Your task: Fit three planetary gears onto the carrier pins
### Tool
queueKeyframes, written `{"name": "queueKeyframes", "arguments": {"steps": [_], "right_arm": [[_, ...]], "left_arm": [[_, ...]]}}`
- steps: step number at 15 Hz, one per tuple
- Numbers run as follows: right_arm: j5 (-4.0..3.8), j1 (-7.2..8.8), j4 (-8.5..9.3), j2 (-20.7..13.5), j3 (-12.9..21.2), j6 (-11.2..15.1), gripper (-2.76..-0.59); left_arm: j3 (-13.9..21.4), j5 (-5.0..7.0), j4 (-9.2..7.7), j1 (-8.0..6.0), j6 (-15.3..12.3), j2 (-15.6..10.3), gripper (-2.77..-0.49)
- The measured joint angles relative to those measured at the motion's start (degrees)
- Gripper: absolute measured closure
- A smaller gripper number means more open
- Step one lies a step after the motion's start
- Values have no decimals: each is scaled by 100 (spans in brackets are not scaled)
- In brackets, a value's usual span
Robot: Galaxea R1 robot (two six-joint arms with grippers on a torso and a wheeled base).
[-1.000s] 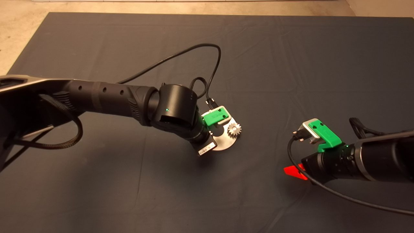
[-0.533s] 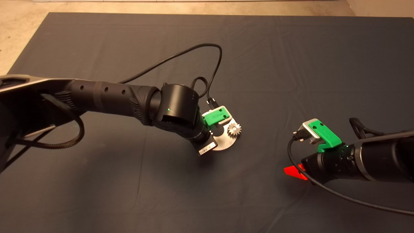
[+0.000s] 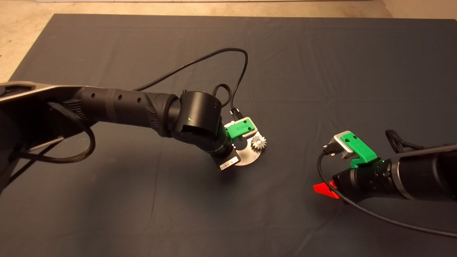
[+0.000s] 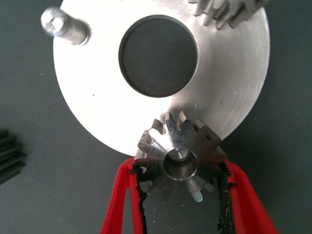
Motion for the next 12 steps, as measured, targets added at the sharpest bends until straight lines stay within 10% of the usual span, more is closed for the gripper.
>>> {"name": "queueKeyframes", "arguments": {"steps": [12], "right_arm": [[2,0,0,17,0,0,-220]], "left_arm": [[-25,-18,14,0,2,-25,-71]]}}
